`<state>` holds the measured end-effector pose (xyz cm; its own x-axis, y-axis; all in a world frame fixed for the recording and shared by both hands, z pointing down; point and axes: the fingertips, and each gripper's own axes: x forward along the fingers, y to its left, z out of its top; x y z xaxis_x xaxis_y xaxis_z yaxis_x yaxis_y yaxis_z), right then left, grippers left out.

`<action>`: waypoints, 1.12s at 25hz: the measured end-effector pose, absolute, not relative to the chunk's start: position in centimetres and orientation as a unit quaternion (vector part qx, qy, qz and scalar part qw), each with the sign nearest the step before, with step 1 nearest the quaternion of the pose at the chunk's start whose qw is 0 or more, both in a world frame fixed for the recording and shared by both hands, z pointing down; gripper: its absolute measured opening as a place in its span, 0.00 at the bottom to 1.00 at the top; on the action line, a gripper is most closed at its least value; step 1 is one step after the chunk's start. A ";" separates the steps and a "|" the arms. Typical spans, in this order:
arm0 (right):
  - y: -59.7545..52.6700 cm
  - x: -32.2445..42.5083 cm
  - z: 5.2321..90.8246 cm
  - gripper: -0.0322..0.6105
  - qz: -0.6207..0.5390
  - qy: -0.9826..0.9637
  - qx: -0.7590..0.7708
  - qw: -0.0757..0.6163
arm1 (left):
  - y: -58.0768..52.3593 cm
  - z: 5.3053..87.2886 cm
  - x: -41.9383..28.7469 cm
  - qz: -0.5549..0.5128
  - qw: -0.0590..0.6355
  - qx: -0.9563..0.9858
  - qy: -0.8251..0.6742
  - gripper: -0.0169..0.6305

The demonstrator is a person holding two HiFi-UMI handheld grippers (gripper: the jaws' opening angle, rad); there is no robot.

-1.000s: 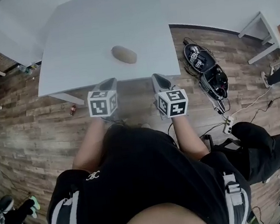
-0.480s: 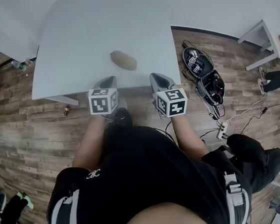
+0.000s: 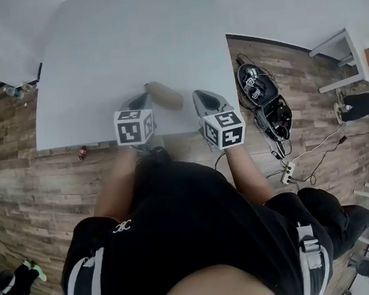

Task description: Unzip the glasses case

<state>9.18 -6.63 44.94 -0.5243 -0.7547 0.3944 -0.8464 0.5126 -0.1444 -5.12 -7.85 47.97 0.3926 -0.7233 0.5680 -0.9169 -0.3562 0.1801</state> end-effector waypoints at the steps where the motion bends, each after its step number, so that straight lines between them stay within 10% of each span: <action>1: -7.7 8.8 45.0 0.07 0.164 -0.855 0.471 0.143 | -8.8 48.1 -5.7 0.201 0.243 0.799 -0.512 0.03; 24: -19.1 -0.4 49.8 0.07 0.181 -0.873 0.397 0.219 | -21.4 52.6 -13.3 0.219 0.311 0.796 -0.471 0.03; 28: -17.7 -1.9 53.4 0.42 0.172 -0.891 0.292 0.303 | -20.9 53.8 -13.6 0.217 0.333 0.777 -0.488 0.03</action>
<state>-1.91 -17.71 53.44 -0.6455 -0.4165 0.6402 -0.6249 0.7699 -0.1291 -13.62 -20.90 53.77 0.4299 -0.6127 0.6632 -0.9028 -0.3021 0.3061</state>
